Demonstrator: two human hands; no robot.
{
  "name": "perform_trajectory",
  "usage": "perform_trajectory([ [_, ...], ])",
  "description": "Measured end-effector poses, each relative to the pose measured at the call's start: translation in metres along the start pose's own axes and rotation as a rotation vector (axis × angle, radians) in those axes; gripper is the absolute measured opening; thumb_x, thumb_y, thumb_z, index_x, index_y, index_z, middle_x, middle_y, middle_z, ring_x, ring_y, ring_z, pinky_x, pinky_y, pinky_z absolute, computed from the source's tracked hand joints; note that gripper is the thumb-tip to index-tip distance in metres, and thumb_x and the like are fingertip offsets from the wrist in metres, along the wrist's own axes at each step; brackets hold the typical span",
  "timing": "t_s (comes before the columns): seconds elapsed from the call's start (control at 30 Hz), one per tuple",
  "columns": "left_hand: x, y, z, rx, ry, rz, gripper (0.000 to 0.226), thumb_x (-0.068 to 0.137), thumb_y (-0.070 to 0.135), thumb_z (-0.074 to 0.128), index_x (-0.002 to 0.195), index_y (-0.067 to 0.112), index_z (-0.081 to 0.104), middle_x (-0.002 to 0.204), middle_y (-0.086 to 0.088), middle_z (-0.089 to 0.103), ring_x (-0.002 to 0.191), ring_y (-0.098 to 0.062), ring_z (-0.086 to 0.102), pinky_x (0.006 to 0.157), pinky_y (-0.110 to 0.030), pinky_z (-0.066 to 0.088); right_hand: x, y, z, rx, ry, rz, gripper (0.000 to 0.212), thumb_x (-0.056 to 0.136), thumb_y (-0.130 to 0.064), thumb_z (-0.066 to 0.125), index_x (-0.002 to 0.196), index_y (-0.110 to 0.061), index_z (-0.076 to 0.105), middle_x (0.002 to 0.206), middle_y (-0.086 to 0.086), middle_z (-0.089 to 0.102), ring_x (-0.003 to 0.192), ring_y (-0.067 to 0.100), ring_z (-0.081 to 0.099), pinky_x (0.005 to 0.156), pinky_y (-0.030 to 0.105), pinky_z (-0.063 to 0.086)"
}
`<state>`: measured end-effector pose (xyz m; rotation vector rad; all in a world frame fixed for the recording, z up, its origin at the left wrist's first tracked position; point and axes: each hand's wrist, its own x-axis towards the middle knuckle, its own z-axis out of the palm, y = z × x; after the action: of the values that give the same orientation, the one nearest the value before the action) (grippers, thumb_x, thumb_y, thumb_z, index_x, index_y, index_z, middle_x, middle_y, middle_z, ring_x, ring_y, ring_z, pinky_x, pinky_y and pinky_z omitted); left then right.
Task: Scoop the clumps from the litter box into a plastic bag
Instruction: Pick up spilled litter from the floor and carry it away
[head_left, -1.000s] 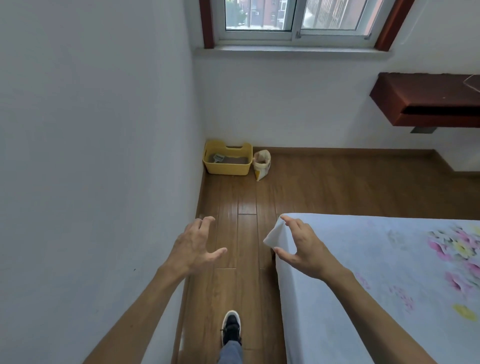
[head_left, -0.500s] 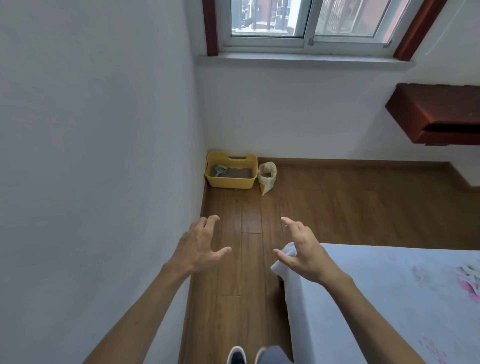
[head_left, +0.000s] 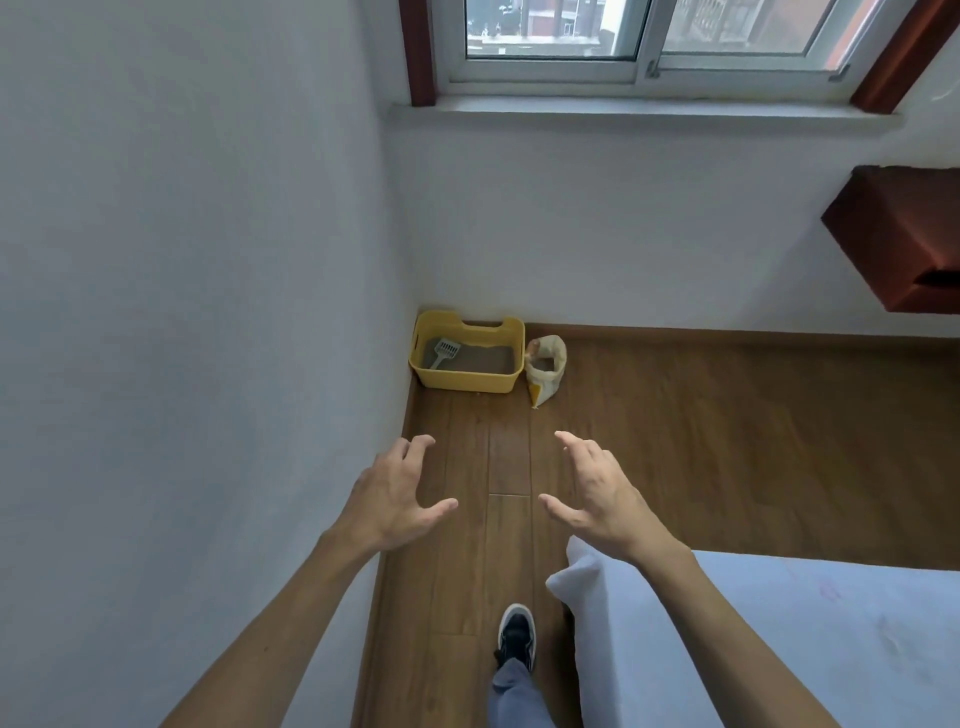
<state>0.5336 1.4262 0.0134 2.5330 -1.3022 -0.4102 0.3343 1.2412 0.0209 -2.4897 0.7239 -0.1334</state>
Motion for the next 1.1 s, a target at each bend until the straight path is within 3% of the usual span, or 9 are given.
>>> perform_trajectory([
  [0.37,0.097,0.006,0.002,0.022,-0.035,-0.053,0.081,0.077,0.063,0.061,0.141,0.023,0.031,0.136,-0.002,0.047,0.120,-0.019,0.048,0.094,-0.033,0.048,0.089,0.062,-0.014,0.025,-0.054,0.022,0.079,0.086,-0.048,0.062,0.149,-0.020,0.024,0.136,0.000,0.046,0.121,0.015,0.044,0.098,0.028,0.044],
  [1.1,0.253,-0.080,0.020,0.051,-0.136,-0.086,0.080,0.080,0.060,0.060,0.142,0.020,0.030,0.138,-0.006,0.045,0.124,-0.021,0.044,0.098,-0.033,0.045,0.250,0.062,0.033,-0.022,-0.179,0.078,0.078,0.086,-0.048,0.061,0.150,-0.023,0.023,0.138,-0.001,0.045,0.120,0.014,0.045,0.096,0.025,0.043],
])
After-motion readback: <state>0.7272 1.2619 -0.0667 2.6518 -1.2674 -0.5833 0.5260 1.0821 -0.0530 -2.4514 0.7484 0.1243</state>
